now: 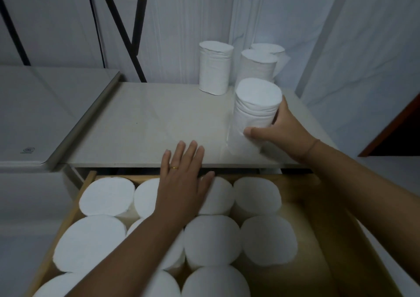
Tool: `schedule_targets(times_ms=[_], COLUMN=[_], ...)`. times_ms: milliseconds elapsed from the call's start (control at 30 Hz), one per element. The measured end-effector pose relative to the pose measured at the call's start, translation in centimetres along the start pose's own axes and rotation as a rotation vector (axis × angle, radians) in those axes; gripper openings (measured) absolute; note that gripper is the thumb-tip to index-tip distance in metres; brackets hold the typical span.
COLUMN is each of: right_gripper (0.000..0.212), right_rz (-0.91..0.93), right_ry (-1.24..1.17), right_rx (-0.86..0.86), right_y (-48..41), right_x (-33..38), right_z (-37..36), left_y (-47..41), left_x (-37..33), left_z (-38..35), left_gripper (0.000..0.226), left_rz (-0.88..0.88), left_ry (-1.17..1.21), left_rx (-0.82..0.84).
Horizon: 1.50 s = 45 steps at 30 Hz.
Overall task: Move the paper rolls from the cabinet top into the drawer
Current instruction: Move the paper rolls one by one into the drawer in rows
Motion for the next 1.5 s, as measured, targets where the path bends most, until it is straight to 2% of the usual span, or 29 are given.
schedule_targets(times_ms=[300,400,500,600,700,867,967,1133,1333,1400,1500], right_gripper=[0.111,0.105,0.11,0.113,0.106,0.108,0.113,0.103,0.114,0.111,0.095], right_rz=[-0.064,-0.088,-0.123,-0.133,-0.075,0.02,-0.001,0.033,-0.032,-0.079,-0.066], right_ry=[0.115,0.132,0.146,0.191,0.22,0.279,0.284,0.304,0.396,0.401,0.412], right_rx=[0.08,0.077,0.099,0.153,0.198,0.234,0.223,0.275,0.33,0.375,0.404], right_y=[7.4,9.6,11.3,12.6,13.1,12.8,12.5,12.3,12.1,12.1,12.2], right_x=[0.2,-0.2,-1.3,-3.0,-4.6,-6.6,-7.6,-7.6,-8.1,-8.0,-7.5], right_z=[8.7,11.3,12.8,12.6,10.9,8.5,8.8,8.5,9.1,9.0,8.8], left_y=[2.5,3.2,3.5,3.5,3.6,3.7,3.7,3.6,3.6,3.6,3.6], left_x=[-4.5,-5.4,-5.7,-5.6,-5.6,-5.5,-5.6,-5.5,-5.5,-5.4,-5.4], left_z=[-1.1,-1.2,-1.2,-1.1,-1.1,-1.1,-1.1,-1.3,-1.3,-1.3,-1.4], left_gripper=[0.072,0.068,0.069,0.071,0.07,0.068,0.068,0.073,0.069,0.071,0.072], left_rz=[-0.222,-0.296,-0.314,-0.3,-0.295,-0.298,-0.287,-0.281,-0.268,-0.271,-0.257], left_ry=[0.086,0.124,0.135,0.149,0.159,0.133,0.148,0.136,0.143,0.127,0.129], left_rx=[0.171,0.223,0.259,0.269,0.266,0.262,0.27,0.302,0.317,0.328,0.346])
Point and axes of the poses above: each hand's wrist, its own y-axis away from the middle knuckle, its own z-axis out of the back of the hand, x = y × z, the point moved 4 cm from there along -y, towards the middle knuckle, and after that the axes turned 15 degrees about -x, right-handed, at the moved point
